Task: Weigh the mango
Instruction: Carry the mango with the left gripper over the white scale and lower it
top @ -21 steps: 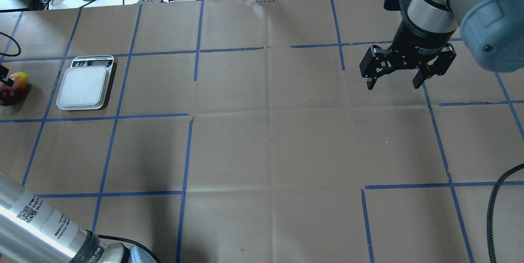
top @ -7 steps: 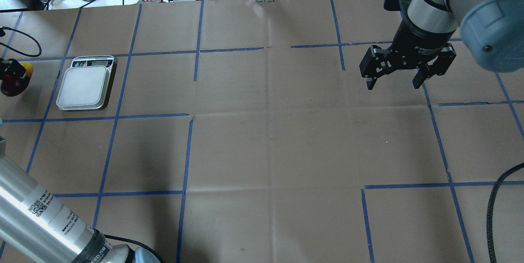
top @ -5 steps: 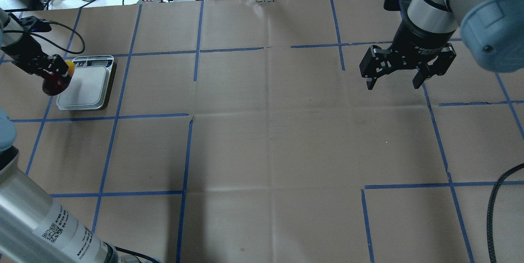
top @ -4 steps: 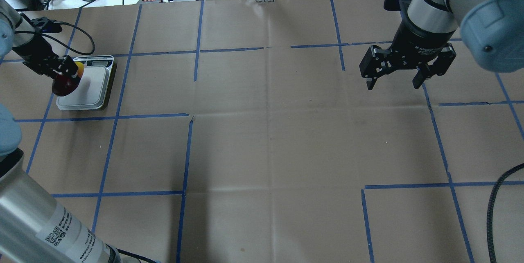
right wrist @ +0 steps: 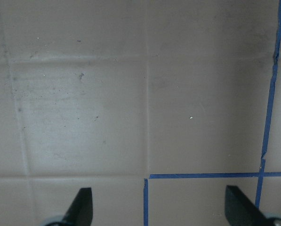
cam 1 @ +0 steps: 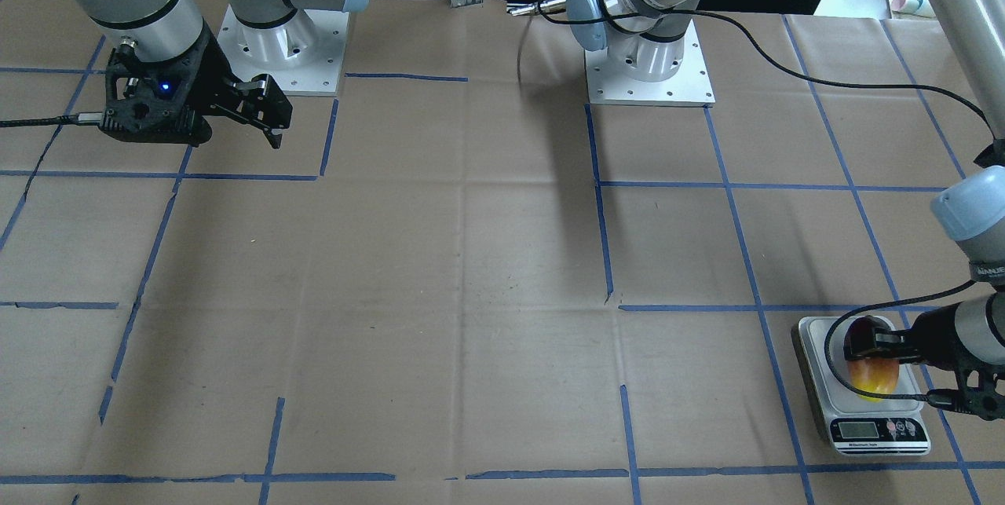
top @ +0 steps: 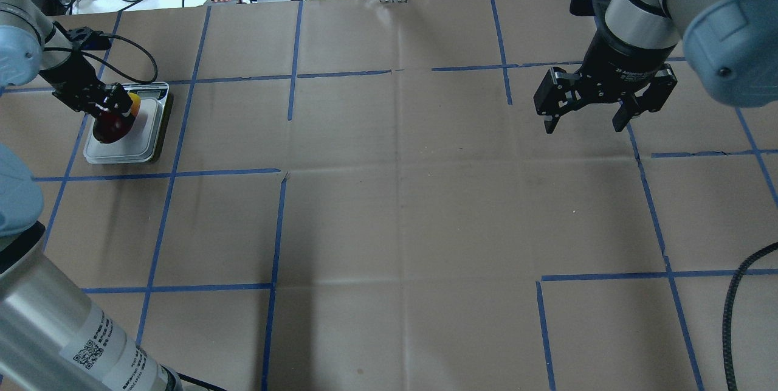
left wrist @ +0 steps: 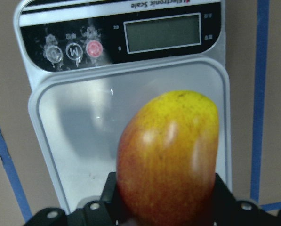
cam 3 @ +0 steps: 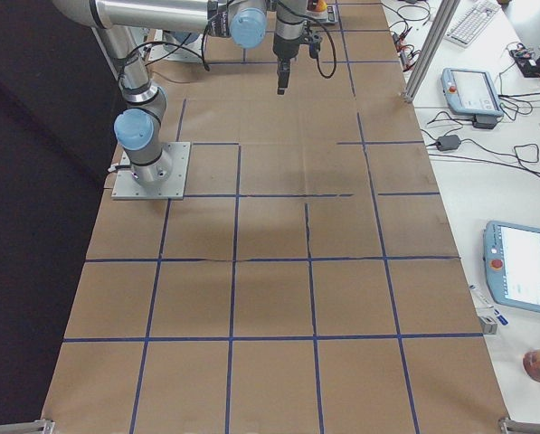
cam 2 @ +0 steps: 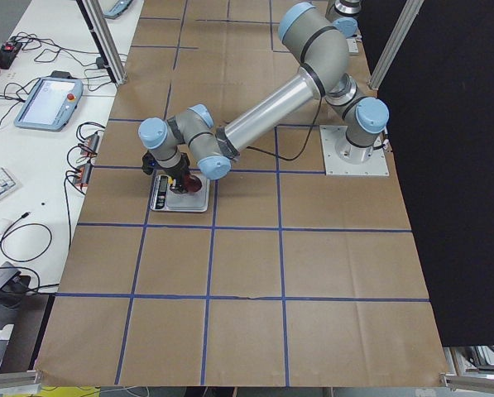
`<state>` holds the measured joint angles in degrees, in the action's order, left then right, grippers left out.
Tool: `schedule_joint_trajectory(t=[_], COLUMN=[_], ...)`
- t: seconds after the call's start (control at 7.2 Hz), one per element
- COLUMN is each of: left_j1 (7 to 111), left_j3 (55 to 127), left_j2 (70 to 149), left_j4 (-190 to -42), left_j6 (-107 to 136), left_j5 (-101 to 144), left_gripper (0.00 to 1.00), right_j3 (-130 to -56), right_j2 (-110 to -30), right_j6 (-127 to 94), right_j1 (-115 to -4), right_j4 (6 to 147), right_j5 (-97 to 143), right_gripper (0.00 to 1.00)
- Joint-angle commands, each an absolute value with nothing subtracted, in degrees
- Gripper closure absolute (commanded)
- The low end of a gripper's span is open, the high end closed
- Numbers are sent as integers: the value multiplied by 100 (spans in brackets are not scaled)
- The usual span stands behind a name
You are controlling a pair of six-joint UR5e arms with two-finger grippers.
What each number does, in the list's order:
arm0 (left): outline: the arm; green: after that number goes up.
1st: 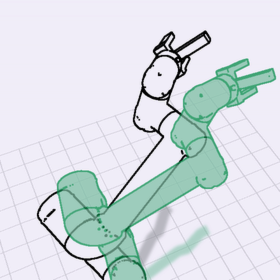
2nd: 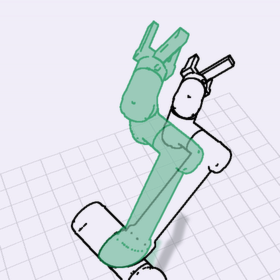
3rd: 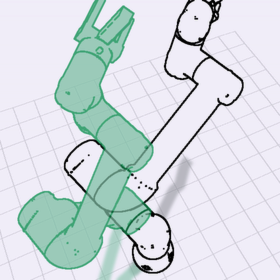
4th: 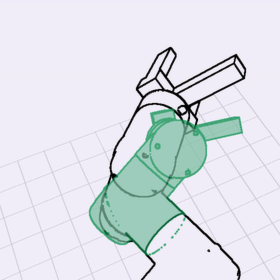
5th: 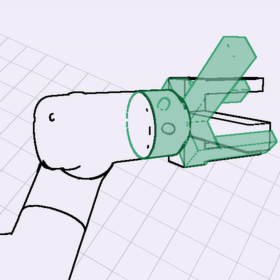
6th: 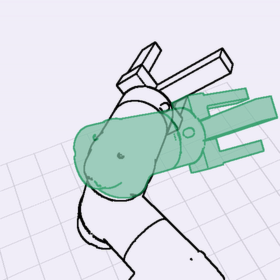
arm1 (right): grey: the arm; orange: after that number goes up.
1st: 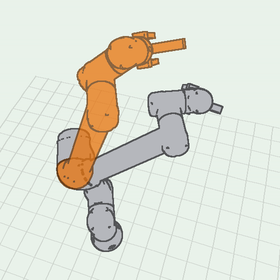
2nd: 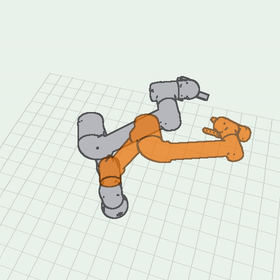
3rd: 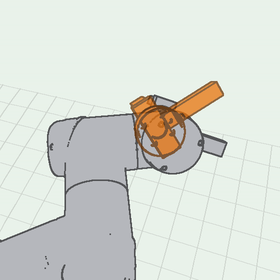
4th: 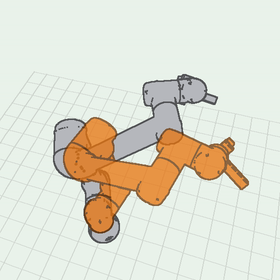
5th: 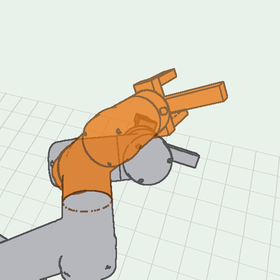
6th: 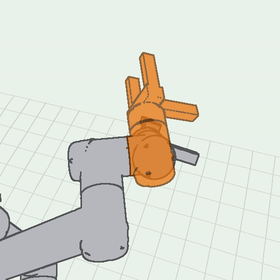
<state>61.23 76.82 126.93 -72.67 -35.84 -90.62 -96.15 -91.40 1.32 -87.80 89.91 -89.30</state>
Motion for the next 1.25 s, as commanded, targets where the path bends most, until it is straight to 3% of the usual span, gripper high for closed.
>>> schedule_joint_trajectory(t=[0.0, 0.14, 0.42, 0.56, 0.69, 0.83, 0.97, 1.11], left_j1=[6126, 6126, 6126, 6126, 6117, 6117, 6117, 6117], left_j3=[7699, 7734, 7743, 7761, 7796, 7805, 7805, 7779], left_j2=[12709, 12709, 12709, 12700, 12700, 12691, 12648, 12534], left_j4=[-6891, -6899, -6961, -6978, -6979, -6979, -6987, -6987], left_j6=[-3595, -3603, -3639, -3673, -3691, -3683, -3657, -3648], left_j5=[-9070, -9070, -9097, -9105, -9105, -9114, -9123, -9123], left_gripper=[74, 74, 58, 23, 11, 10, 0, 0], right_j3=[-9615, -9615, -9615, -9615, -9615, -9615, -9615, -9615], right_j2=[-9141, -9141, -9141, -9141, -9141, -9141, -9141, -9141], right_j6=[132, 132, 132, 132, 132, 132, 132, 132], right_j1=[-8780, -8780, -8780, -8780, -8780, -8780, -8780, -8780], right_j4=[8991, 8991, 8991, 8991, 8991, 8991, 8991, 8991], right_j5=[-8930, -8930, -8930, -8930, -8930, -8930, -8930, -8930], right_gripper=[0, 0, 0, 0, 0, 0, 0, 0])
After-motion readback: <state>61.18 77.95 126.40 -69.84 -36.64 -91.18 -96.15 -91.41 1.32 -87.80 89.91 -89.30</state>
